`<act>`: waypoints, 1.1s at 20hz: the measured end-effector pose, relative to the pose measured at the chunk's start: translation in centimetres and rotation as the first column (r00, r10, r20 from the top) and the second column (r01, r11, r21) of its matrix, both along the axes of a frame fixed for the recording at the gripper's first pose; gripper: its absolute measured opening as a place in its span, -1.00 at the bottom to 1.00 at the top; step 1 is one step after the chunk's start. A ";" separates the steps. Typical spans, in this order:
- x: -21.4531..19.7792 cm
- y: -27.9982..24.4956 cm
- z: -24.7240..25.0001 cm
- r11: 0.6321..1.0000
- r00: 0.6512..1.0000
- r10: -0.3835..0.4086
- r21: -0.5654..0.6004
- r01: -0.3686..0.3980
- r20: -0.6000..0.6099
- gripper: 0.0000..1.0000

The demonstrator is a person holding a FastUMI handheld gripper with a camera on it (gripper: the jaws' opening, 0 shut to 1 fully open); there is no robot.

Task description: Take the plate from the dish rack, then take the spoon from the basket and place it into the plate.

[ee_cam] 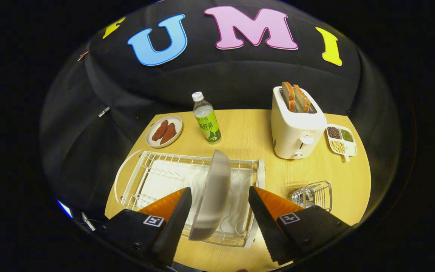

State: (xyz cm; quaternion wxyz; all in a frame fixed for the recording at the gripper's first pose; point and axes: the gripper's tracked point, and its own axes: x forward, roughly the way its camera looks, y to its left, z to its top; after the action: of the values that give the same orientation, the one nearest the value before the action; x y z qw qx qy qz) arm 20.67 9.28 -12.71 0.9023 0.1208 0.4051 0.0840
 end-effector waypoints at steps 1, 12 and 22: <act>0.6 -0.2 -0.6 1.000 1.000 -0.012 -0.007 0.012 -0.007 0.73; 0.7 1.4 -3.0 0.999 0.992 -0.032 -0.012 0.031 -0.122 -0.17; 2.6 0.9 1.3 0.994 0.999 -0.033 -0.108 0.031 -0.013 -0.31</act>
State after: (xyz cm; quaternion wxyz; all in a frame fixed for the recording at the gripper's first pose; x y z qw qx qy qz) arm 23.29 10.22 -11.36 0.9059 0.0789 0.4135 0.0466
